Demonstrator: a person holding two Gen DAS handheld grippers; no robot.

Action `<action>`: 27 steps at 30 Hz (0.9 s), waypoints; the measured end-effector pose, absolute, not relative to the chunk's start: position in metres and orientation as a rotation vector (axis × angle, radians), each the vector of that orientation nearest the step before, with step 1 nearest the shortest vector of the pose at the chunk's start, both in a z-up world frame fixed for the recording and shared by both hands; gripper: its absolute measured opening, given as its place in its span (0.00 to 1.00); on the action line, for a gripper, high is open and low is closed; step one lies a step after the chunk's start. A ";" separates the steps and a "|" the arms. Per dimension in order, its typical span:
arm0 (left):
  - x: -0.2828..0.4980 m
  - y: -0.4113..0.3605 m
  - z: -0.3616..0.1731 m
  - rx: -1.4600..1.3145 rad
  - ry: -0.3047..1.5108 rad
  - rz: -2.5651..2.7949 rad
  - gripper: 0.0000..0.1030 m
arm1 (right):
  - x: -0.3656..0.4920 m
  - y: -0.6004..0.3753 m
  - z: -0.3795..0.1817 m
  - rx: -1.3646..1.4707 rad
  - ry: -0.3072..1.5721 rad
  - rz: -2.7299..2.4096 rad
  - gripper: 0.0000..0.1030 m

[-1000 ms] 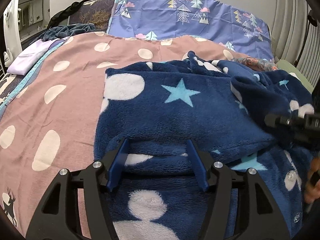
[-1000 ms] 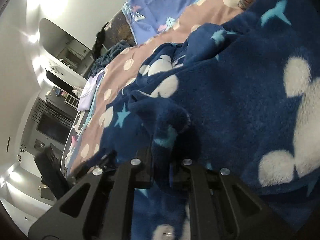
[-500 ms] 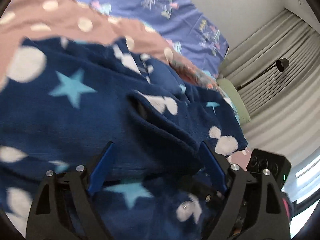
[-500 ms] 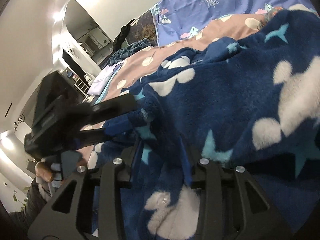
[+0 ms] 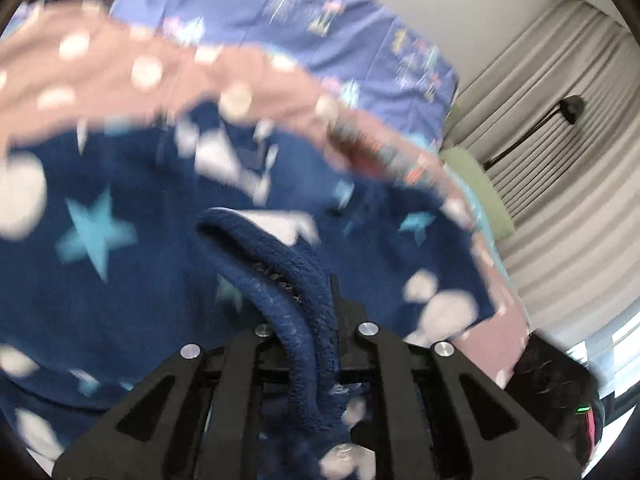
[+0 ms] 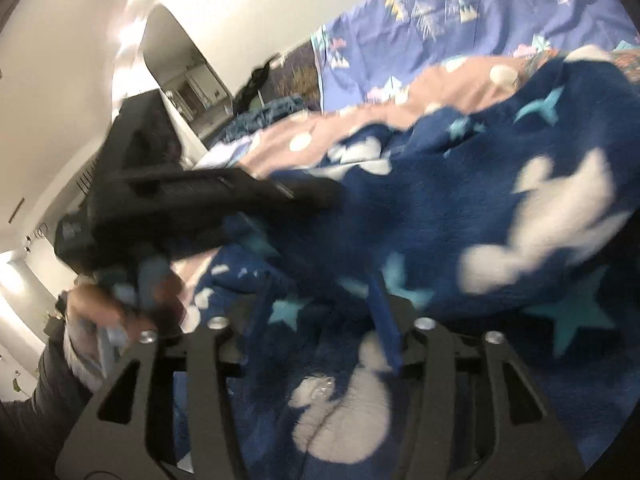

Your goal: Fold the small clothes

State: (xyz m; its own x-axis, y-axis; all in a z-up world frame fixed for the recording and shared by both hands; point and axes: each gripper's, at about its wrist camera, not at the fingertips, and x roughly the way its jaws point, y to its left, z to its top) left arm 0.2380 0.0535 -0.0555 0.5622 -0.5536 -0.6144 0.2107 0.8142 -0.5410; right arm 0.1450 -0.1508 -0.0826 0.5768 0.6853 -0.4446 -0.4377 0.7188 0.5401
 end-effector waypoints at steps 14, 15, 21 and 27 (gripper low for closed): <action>0.202 0.169 -0.001 -0.347 0.672 -0.189 0.20 | 0.173 -0.200 -0.114 0.586 0.757 0.289 0.36; 0.203 0.177 -0.014 -0.325 0.690 -0.128 0.27 | 0.172 -0.196 -0.112 0.564 0.755 0.287 0.37; 0.201 0.219 -0.096 -0.350 0.851 0.077 0.37 | 0.170 -0.191 -0.114 0.551 0.756 0.284 0.38; 0.180 0.198 -0.055 -0.370 0.685 -0.041 0.46 | 0.175 -0.189 -0.112 0.513 0.753 0.276 0.42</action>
